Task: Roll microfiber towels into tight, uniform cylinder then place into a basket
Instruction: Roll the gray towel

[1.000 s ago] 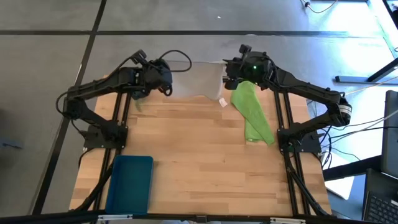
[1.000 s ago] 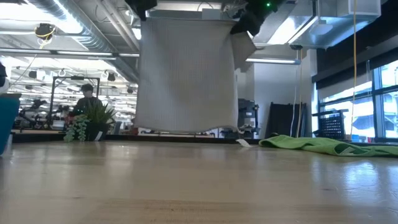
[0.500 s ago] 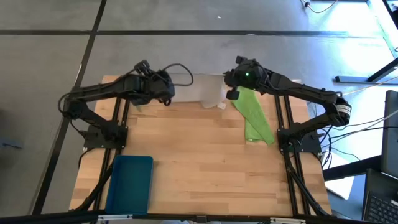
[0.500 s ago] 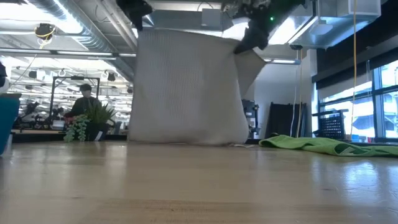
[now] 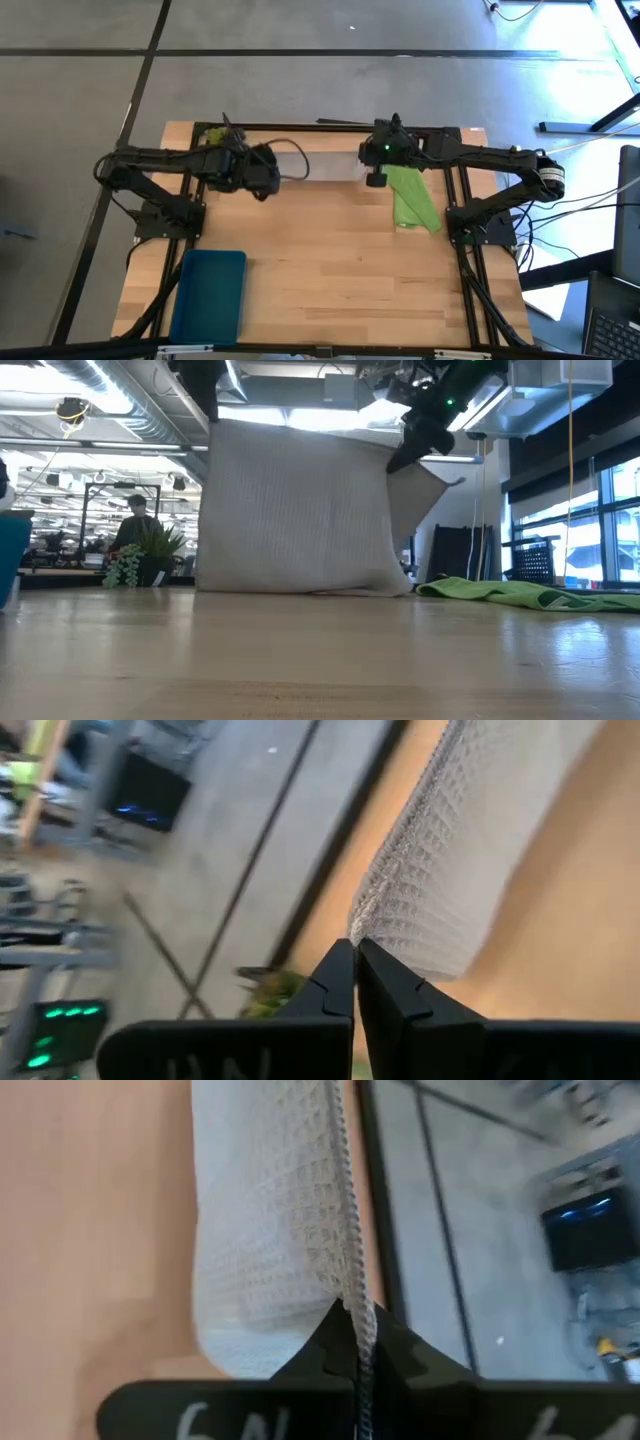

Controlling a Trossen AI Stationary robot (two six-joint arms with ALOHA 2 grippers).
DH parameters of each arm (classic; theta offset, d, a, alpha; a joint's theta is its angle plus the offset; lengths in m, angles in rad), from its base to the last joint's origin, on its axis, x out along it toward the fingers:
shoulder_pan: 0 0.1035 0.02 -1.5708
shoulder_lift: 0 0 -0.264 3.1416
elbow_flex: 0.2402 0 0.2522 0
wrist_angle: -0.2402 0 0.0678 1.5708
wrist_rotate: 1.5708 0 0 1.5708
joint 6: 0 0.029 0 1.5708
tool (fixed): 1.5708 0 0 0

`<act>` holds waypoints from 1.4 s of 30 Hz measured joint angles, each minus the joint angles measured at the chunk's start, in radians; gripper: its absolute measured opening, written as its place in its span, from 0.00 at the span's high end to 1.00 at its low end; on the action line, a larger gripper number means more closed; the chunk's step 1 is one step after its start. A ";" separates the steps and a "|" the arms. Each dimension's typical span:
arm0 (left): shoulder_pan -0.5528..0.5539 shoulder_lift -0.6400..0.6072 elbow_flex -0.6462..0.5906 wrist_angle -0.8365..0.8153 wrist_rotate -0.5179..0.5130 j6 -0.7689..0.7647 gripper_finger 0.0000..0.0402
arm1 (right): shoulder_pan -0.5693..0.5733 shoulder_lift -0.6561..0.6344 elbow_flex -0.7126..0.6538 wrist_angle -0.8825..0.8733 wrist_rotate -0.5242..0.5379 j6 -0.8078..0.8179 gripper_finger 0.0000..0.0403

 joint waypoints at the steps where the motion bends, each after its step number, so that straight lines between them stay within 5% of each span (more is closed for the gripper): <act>1: -0.020 0.000 -0.006 -0.002 0.024 -0.017 1.00 | 0.015 0.000 -0.003 -0.009 -0.002 0.021 0.99; 14: -0.238 0.000 -0.272 0.089 0.338 -0.281 1.00 | 0.200 0.000 -0.205 0.043 -0.301 0.209 0.99; 20: -0.315 -0.001 -0.358 0.213 0.479 -0.303 1.00 | 0.260 -0.001 -0.321 0.074 -0.337 0.332 0.99; 33: -0.332 0.000 -0.463 0.460 0.495 -0.300 1.00 | 0.279 0.001 -0.371 0.119 -0.398 0.406 0.98; 42: -0.332 0.000 -0.469 0.460 0.474 -0.299 1.00 | 0.279 0.005 -0.371 0.122 -0.418 0.406 0.83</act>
